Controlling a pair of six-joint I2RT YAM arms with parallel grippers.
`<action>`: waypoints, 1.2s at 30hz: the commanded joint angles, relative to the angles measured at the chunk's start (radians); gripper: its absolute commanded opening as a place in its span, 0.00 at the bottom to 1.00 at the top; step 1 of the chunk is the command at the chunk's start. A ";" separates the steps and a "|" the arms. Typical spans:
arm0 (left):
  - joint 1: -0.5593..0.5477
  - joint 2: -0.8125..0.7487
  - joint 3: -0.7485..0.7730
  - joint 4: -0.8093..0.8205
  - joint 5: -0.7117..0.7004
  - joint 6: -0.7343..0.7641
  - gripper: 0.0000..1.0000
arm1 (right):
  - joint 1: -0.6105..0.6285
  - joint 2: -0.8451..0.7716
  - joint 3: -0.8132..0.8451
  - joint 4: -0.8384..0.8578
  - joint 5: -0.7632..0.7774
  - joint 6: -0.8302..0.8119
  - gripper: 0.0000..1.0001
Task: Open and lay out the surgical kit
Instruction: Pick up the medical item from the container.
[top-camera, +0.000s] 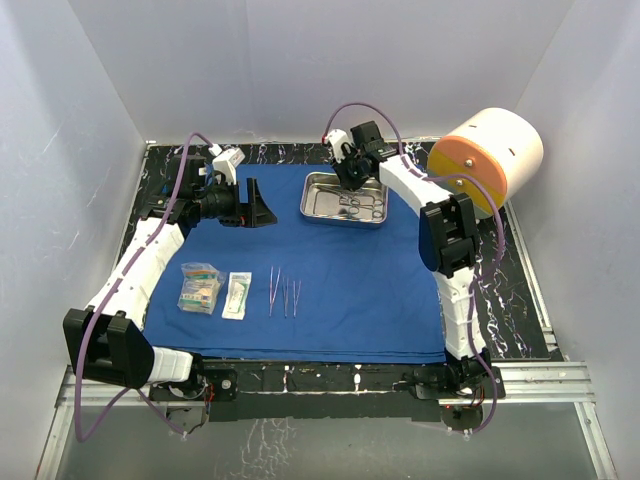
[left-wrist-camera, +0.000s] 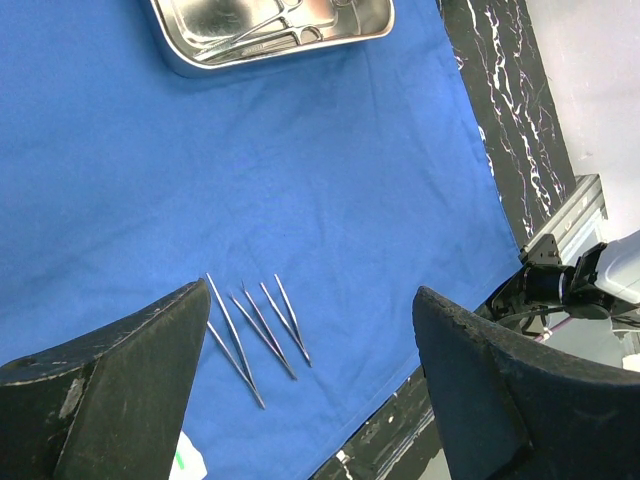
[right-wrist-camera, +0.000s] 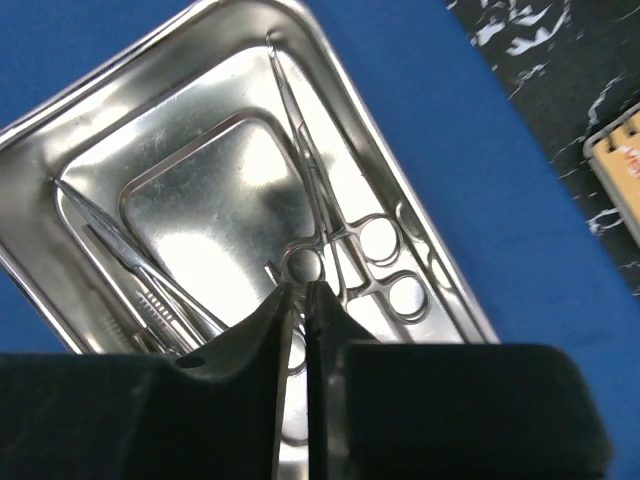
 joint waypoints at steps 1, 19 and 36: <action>0.006 -0.036 -0.006 0.003 0.028 -0.006 0.81 | -0.008 -0.038 0.029 0.081 0.013 0.009 0.15; 0.012 -0.038 -0.020 0.008 0.028 -0.009 0.82 | -0.005 0.138 0.187 0.061 -0.079 0.006 0.49; 0.018 -0.047 -0.034 0.017 0.033 -0.013 0.82 | -0.003 0.251 0.275 0.014 -0.081 -0.051 0.48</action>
